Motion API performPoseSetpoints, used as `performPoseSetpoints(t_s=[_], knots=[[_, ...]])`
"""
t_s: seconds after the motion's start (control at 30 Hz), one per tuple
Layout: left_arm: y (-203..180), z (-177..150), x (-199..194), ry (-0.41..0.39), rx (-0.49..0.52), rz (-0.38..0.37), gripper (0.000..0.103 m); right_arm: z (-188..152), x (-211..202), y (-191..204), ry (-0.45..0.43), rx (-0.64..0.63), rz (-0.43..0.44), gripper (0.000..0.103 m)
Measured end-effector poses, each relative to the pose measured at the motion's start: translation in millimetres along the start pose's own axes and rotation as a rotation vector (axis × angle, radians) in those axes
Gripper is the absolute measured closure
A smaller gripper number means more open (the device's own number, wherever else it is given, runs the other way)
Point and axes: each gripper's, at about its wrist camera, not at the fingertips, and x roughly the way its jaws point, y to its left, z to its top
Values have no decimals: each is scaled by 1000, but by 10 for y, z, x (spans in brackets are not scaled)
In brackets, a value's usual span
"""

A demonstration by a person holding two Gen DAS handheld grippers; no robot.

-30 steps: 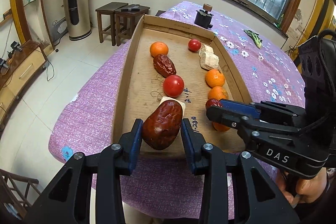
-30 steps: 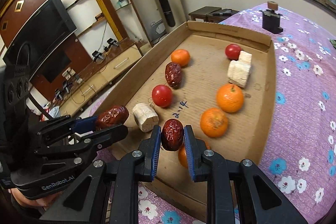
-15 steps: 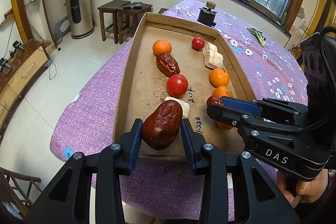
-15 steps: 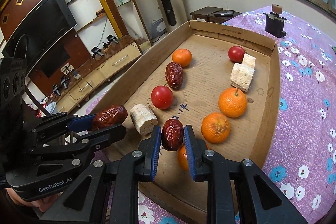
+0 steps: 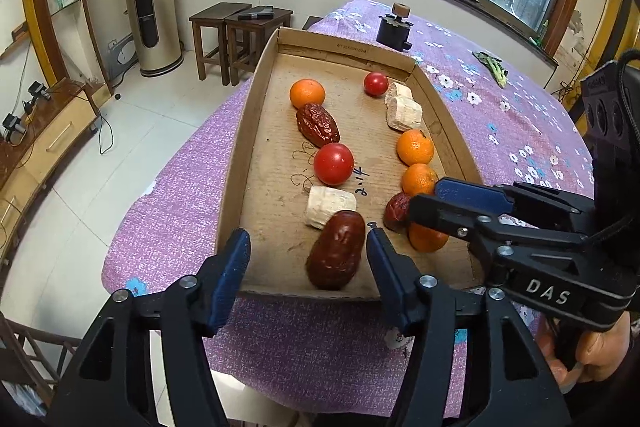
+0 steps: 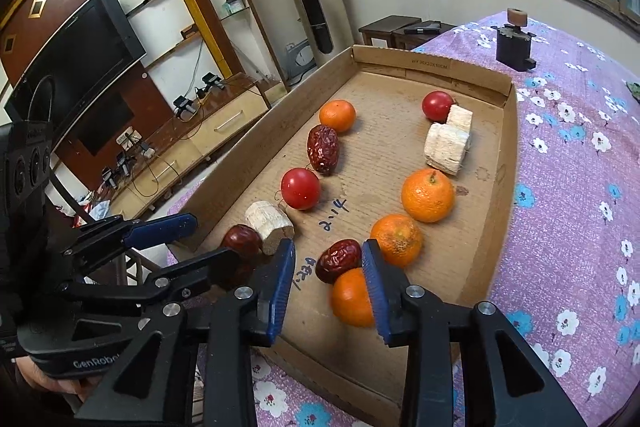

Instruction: Organize fruits

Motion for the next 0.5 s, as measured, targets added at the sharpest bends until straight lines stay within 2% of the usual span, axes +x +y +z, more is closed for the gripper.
performPoseSetpoints(t_s=[0.23,0.3,0.37,0.5], knots=[[-144,-15,-115,-22,75,30,44,-28,-182,-135,-18,-5,39,54],[-186,-17,-140,-27,90,35,41,-19,-250,-206,-22,-13,61,50],[-229,-29,-173,-36,102,39,30,-5,-320,-287,-23,-23,79,43],[-315,-53,-217,-49,123,46,28,14,-436,-393,-13,-59,118,28]])
